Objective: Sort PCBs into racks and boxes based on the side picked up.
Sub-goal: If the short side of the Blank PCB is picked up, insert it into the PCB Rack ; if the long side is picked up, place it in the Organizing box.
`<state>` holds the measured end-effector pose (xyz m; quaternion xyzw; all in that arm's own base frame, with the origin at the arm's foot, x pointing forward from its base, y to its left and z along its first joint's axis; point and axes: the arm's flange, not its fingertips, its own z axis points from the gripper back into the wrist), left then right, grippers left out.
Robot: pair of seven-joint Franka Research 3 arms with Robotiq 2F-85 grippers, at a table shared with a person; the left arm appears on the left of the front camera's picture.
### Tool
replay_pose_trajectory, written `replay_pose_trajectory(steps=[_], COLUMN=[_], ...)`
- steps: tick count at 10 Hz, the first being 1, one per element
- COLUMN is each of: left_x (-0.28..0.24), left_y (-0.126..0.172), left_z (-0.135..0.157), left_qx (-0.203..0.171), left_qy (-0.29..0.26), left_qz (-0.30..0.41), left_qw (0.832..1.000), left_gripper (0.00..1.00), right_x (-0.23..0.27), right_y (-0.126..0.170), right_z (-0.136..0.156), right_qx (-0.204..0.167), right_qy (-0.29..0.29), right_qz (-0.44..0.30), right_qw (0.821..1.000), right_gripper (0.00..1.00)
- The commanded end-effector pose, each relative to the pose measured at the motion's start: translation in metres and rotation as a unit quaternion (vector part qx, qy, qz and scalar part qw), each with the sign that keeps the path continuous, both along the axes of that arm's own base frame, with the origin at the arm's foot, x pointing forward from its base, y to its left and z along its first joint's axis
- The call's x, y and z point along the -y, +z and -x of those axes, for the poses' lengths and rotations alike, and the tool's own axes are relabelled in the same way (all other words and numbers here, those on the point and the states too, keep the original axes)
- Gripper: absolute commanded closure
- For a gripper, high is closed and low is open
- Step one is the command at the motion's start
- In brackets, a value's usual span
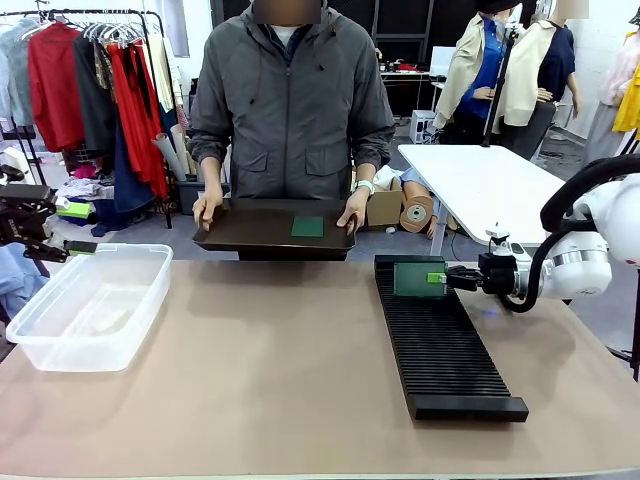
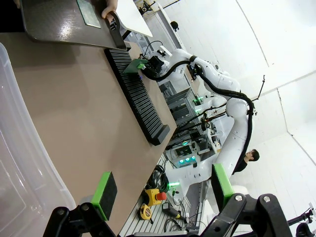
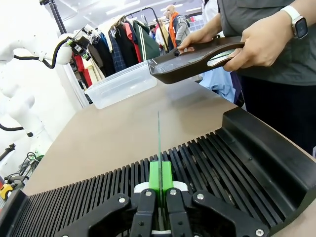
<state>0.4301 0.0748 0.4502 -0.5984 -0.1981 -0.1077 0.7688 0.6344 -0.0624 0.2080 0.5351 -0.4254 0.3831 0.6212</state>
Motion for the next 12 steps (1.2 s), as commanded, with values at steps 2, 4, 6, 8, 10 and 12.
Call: replay_pose_trajectory(steps=[2, 4, 6, 8, 10, 12], left_x=[0.0000, 0.0000, 0.0000, 0.0000, 0.0000, 0.0000], left_y=[0.0027, 0.0027, 0.0027, 0.0027, 0.0027, 0.0027], left_z=[0.0005, 0.0005, 0.0005, 0.0005, 0.0005, 0.0005], left_qx=[-0.004, -0.004, -0.004, -0.004, -0.004, -0.004], left_qy=[0.000, 0.000, 0.000, 0.000, 0.000, 0.000], left_qz=[0.004, 0.004, 0.004, 0.004, 0.004, 0.004], left_qw=[1.000, 1.000, 1.000, 1.000, 1.000, 1.000], left_gripper=[0.00, 0.00, 0.00, 0.00, 0.00, 0.00], right_x=[-0.0071, -0.0073, -0.0066, -0.0064, -0.0056, -0.0075], right_y=[-0.0066, -0.0063, -0.0081, -0.0067, -0.0063, -0.0075], right_z=[-0.0072, -0.0086, -0.0068, -0.0053, -0.0072, -0.0086], right_qx=[0.015, 0.020, 0.026, 0.033, 0.040, 0.046], right_qy=[-0.002, 0.000, -0.004, 0.001, -0.005, -0.001], right_qz=[0.022, 0.025, 0.015, 0.022, 0.013, 0.030], right_qw=[1.000, 0.999, 1.000, 0.999, 0.999, 0.999], right_gripper=[1.00, 1.00, 1.00, 1.00, 1.00, 1.00])
